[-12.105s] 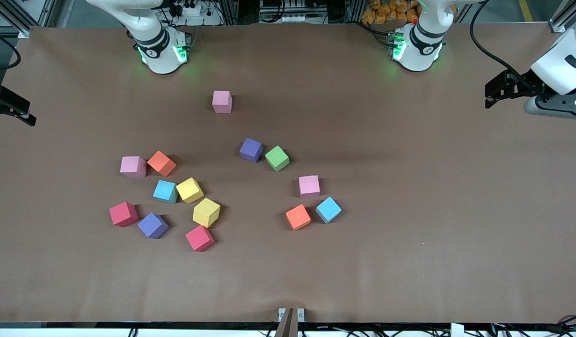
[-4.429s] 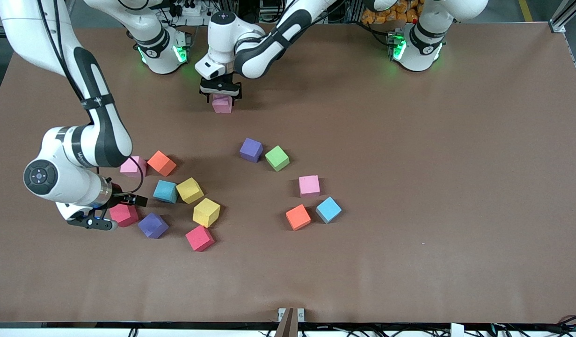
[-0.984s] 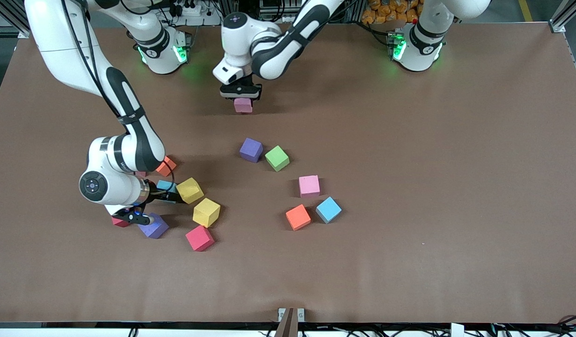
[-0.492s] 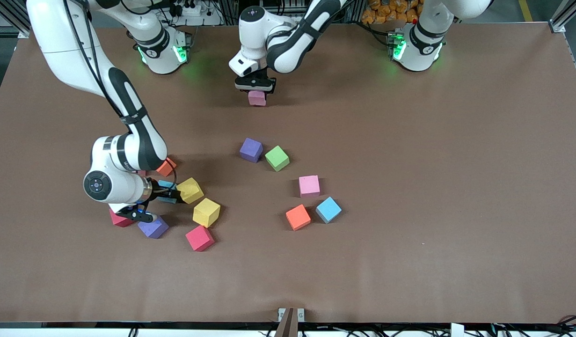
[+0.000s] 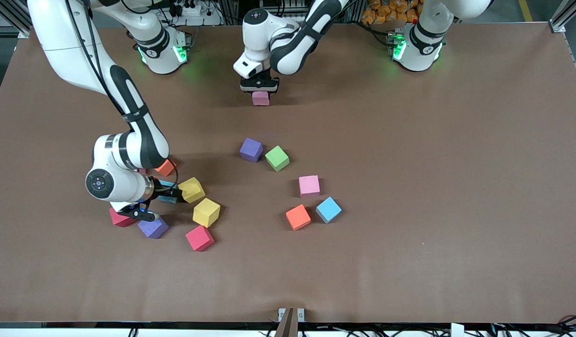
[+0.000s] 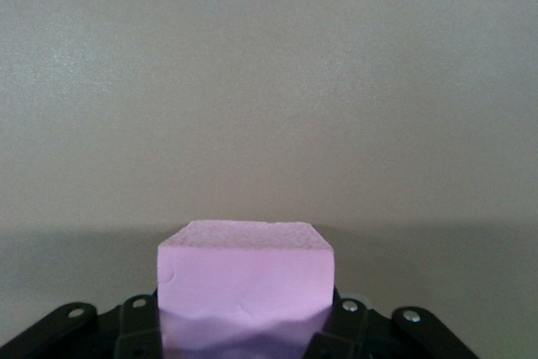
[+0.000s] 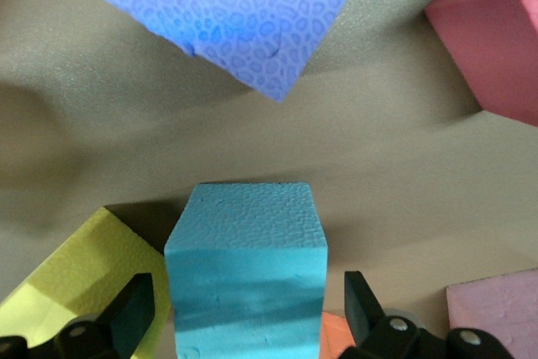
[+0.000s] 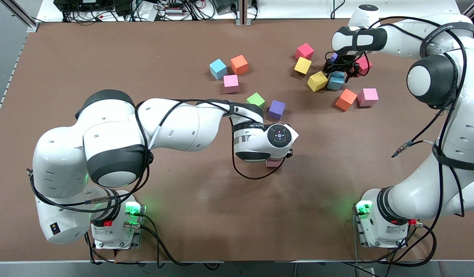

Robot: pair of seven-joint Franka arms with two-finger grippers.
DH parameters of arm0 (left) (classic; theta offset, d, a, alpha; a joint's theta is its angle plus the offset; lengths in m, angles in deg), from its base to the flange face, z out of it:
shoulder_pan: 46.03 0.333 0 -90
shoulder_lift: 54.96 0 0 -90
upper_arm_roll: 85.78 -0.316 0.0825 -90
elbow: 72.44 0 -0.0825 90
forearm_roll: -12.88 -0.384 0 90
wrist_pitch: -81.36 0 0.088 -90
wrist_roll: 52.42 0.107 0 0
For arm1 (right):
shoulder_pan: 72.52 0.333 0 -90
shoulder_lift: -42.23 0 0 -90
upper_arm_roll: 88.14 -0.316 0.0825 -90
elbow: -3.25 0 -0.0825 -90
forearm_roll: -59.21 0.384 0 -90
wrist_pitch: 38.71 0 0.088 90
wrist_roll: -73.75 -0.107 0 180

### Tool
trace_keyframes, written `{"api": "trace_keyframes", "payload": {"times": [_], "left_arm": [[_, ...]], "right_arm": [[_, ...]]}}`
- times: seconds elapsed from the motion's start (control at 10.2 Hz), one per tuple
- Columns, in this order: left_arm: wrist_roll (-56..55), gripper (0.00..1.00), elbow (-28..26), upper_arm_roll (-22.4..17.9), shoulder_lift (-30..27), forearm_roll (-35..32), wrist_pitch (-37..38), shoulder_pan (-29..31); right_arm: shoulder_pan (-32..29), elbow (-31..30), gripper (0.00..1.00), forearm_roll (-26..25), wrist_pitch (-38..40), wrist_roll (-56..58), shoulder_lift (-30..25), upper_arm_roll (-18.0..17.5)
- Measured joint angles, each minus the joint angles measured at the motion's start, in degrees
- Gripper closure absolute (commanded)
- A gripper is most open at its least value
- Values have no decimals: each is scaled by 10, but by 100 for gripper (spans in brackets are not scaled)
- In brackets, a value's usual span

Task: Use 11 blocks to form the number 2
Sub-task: 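Close the right gripper on the cyan cube and lift it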

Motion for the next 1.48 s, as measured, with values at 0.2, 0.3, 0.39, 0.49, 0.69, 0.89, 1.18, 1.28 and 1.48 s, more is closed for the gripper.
{"api": "trace_keyframes", "payload": {"times": [0.2, 0.3, 0.39, 0.49, 0.69, 0.89, 1.18, 1.28, 1.48], "left_arm": [[0, 65, -7, 0, 0, -17, -4, 0], [0, 59, -10, 1, 0, -17, -7, 0], [0, 36, -11, 1, 1, -17, -9, 0], [0, 30, -12, 1, 1, -18, -10, 0], [-1, 12, -12, 1, 3, -18, -11, 0], [-4, 8, -12, 2, 6, -18, -12, -1], [-9, 8, -11, 2, 8, -18, -19, -1], [-9, 8, -10, 2, 7, -18, -22, -1], [-9, 8, -7, 3, 1, -18, -23, -1]], "right_arm": [[-1, -7, 0, 0, -13, 0, -7, 2], [-1, -13, 0, 0, -25, 0, -8, 2], [-1, -17, 0, 0, -33, 0, -8, 2], [-1, -19, 21, 0, -41, 0, -8, 2], [-2, -21, 100, 0, -47, -1, -8, 3], [-2, -21, 100, 6, -48, -3, -10, 3], [-3, -21, 100, 13, -48, -3, -17, 3], [-4, -21, 100, 13, -48, -3, -26, 3], [-4, -20, 100, 13, -39, -2, -48, 4]]}}
